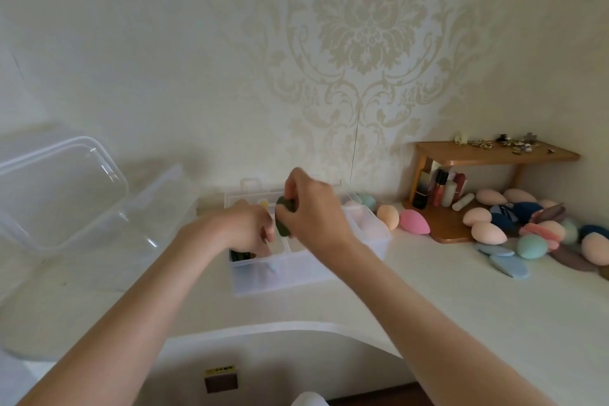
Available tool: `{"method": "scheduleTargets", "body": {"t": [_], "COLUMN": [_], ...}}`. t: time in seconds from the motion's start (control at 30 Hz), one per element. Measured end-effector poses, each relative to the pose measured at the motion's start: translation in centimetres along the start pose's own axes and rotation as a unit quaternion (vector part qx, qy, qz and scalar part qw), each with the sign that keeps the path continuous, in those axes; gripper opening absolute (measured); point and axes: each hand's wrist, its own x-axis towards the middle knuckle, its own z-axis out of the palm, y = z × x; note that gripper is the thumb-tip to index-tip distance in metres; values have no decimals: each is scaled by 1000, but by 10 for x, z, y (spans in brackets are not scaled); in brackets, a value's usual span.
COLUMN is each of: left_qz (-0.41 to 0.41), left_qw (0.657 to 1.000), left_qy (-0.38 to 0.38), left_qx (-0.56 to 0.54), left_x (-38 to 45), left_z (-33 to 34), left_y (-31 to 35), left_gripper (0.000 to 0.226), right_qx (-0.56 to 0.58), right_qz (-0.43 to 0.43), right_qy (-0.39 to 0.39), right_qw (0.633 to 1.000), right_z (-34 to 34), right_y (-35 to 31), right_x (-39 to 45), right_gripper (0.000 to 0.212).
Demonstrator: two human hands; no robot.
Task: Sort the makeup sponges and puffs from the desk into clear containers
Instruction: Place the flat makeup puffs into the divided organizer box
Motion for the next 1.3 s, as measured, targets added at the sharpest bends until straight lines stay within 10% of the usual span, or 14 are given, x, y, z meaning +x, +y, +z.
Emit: {"method": "scheduleTargets", "body": {"t": [0.63, 0.83, 1.13, 1.3], "left_qz": [28, 71, 95, 94], "left_qw": [999, 993, 992, 993], "left_qy": [16, 53, 43, 43], "left_qx": [-32, -76, -63, -55], "left_x": [4, 14, 39, 42], "left_z": [-12, -21, -7, -4], "left_y": [3, 20, 30, 27], "left_gripper": [12, 29, 29, 28], "right_qx": [-83, 22, -219, -153], "right_qz": [-110, 107, 288, 310], "right_qy": [-143, 68, -103, -69], "right_qw": [980, 992, 926, 936], "right_z": [8, -65, -56, -38], "right_y": [33, 91, 190, 193], "right_x": [1, 39, 85, 87], "right_gripper": [30, 27, 32, 28]}}
